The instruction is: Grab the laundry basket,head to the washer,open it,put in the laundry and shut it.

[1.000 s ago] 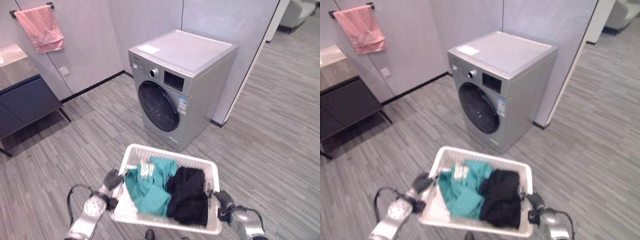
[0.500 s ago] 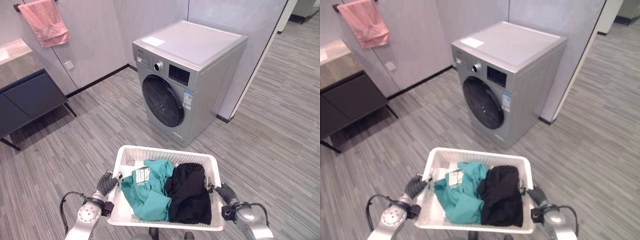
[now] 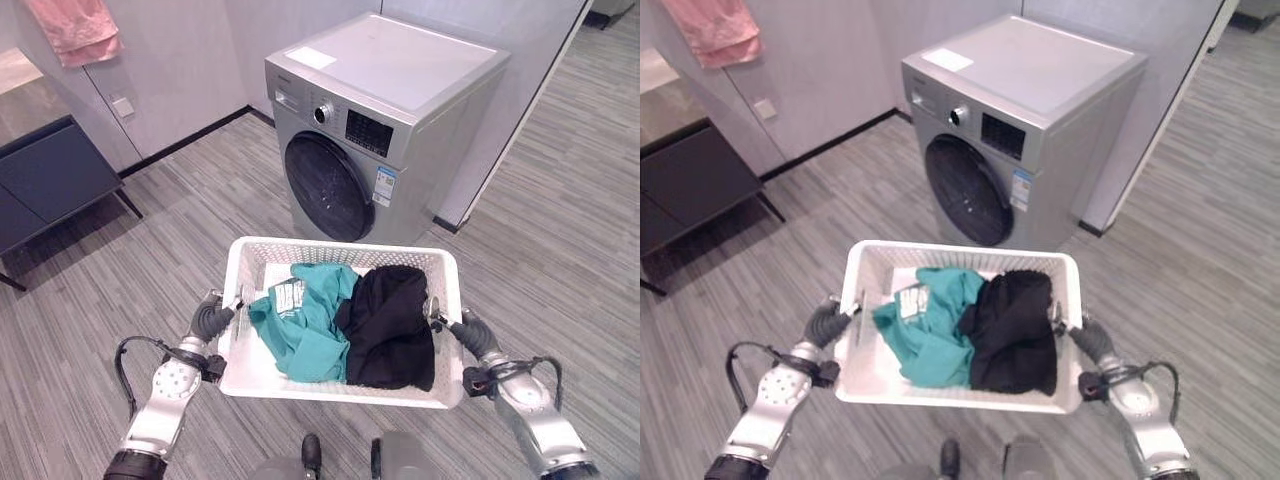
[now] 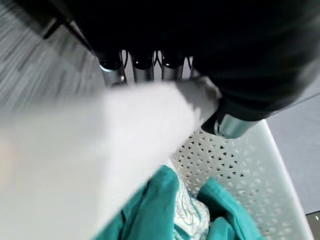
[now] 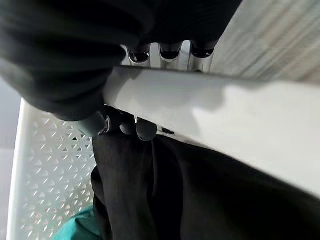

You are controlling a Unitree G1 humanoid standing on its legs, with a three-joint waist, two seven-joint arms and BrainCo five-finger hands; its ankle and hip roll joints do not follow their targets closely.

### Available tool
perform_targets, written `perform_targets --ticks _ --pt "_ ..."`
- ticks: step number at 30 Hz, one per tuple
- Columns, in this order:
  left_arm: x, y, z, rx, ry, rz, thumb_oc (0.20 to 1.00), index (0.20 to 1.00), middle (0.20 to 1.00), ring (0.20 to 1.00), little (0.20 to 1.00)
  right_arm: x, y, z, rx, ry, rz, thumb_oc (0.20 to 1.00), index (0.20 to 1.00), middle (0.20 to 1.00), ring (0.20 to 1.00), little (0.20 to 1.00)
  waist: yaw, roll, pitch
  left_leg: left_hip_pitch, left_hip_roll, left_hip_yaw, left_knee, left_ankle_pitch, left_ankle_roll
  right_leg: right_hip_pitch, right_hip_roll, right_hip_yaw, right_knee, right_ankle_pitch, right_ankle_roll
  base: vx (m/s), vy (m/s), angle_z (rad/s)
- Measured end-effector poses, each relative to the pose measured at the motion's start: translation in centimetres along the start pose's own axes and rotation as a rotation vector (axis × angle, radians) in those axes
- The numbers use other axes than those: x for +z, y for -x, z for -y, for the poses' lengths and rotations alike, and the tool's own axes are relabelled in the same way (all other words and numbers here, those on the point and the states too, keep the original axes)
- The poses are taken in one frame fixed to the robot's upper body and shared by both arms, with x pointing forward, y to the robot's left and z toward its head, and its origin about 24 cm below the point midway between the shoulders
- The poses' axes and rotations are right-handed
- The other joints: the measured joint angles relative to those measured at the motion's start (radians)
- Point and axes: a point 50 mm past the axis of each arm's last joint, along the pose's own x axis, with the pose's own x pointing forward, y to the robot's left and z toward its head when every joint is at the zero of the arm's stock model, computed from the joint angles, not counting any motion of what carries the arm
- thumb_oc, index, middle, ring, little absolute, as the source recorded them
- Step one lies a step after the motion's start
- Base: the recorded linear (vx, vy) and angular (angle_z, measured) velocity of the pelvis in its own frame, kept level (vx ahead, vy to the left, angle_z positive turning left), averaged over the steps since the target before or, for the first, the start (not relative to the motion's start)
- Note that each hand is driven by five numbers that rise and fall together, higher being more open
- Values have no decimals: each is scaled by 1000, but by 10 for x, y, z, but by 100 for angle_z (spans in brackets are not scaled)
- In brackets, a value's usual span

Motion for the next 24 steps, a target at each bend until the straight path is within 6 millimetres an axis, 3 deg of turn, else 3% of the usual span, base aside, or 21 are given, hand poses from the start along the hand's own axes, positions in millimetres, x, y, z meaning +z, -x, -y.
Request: perform_targets --ticks 1,2,4,5,6,9,10,11,13,14,15,16,17,18,19,20,21,22,23,24 --pt "6 -5 -2 0 -9 22 200 200 200 200 200 2 0 1 -4 1 7 200 200 200 200 200 -18 -11 5 1 -9 -31 0 -1 0 -6 36 21 -65 12 -3 384 39 99" --pt "12 -15 -4 5 -19 40 200 200 200 200 200 4 -1 2 -7 1 15 200 200 200 200 200 -27 -25 12 0 -15 -59 17 -11 6 -15 75 106 -156 48 -6 221 15 84" --pt "17 -20 -7 16 -22 56 200 200 200 200 200 9 -3 3 -11 -1 33 200 200 200 200 200 -23 -44 9 7 -33 -79 29 -36 23 -51 79 96 -223 106 -2 343 31 57" --pt "19 -20 -7 17 -23 64 200 200 200 200 200 12 -4 5 -22 0 45 200 200 200 200 200 -25 -47 8 28 -43 -104 33 -58 16 -49 70 54 -296 163 8 357 41 38" --pt "19 -21 -6 19 -23 63 200 200 200 200 200 14 -5 5 -27 0 51 200 200 200 200 200 -14 -48 8 50 -47 -113 32 -76 10 -47 59 -1 -301 173 13 353 53 38" --pt "22 -22 -5 27 -20 68 200 200 200 200 200 18 -8 8 -38 7 65 200 200 200 200 200 -15 -38 -10 127 -45 -159 21 -130 -18 -16 -27 -260 -278 195 -7 402 23 38" --pt "24 -23 -7 33 -22 74 200 200 200 200 200 23 -9 10 -43 19 81 200 200 200 200 200 -3 -10 -34 155 -15 -157 35 -163 -52 -4 -50 -378 -238 195 -21 290 4 17" --pt "27 -24 -7 38 -23 86 200 200 200 200 200 27 -10 11 -48 25 94 200 200 200 200 200 -2 7 -42 163 5 -155 70 -183 -78 22 -29 -392 -236 171 -61 388 9 22" --pt "33 -30 -8 44 -16 100 200 200 200 200 200 33 -12 15 -60 27 113 200 200 200 200 200 -15 2 -52 121 13 -121 244 -223 -138 78 -18 -398 -244 156 -121 285 -70 49" --pt "38 -41 -6 49 -4 116 200 200 200 200 200 40 -13 20 -69 44 132 200 200 200 200 200 -53 -9 -53 14 67 18 548 -215 -275 129 -30 -431 -245 121 -157 331 -125 76" --pt "42 -45 -6 51 3 122 200 200 200 200 200 46 -15 23 -78 47 147 200 200 200 200 200 -77 -14 -63 -77 162 191 807 -174 -262 154 -21 -449 -241 101 -203 205 -90 55" --pt "43 -42 -7 62 7 131 200 200 200 200 200 51 -17 23 -86 43 167 200 200 200 200 200 -70 -10 -77 -132 207 242 967 -143 -219 168 2 -430 -241 96 -226 97 -50 -43" --pt "46 -40 -8 74 5 154 200 200 200 200 200 56 -17 25 -106 40 192 200 200 200 200 200 -44 -7 -79 -205 185 190 1121 -120 -228 196 32 -395 -256 111 -252 166 -39 -89" --pt "47 -41 -10 81 -1 157 200 200 200 200 200 58 -17 24 -104 39 202 200 200 200 200 200 -43 -13 -79 -227 168 165 1134 -119 -229 217 39 -379 -273 112 -253 249 -25 -85" --pt "50 -45 -13 83 -13 162 200 200 200 200 200 59 -14 22 -105 39 207 200 200 200 200 200 -66 -36 -76 -262 179 136 1116 -116 -225 254 45 -385 -295 110 -250 185 1 -27" --pt "51 -47 -14 80 -28 163 200 200 200 200 200 56 -12 21 -104 35 201 200 200 200 200 200 -70 -56 -76 -263 225 161 1062 -126 -203 281 49 -385 -314 111 -251 256 232 -1" --pt "53 -48 -16 78 -39 170 200 200 200 200 200 53 -9 18 -105 22 194 200 200 200 200 200 -86 -93 -78 -266 255 163 974 -119 -205 307 47 -394 -332 108 -251 191 216 -10" --pt "53 -48 -15 73 -49 168 200 200 200 200 200 50 -6 17 -120 -7 194 200 200 200 200 200 -76 -116 -80 -267 249 143 864 -126 -176 316 41 -357 -337 93 -183 250 294 -16" --pt "53 -47 -15 68 -57 169 200 200 200 200 200 50 -1 17 -132 -29 203 200 200 200 200 200 -77 -118 -79 -243 237 105 664 -138 -141 312 42 -327 -327 87 -48 234 269 -56" --pt "60 -52 -19 87 -46 194 200 200 200 200 200 62 3 20 -132 -6 253 200 200 200 200 200 -89 -38 -27 -210 296 -9 361 -52 -96 182 90 -285 -91 159 81 290 363 -70"
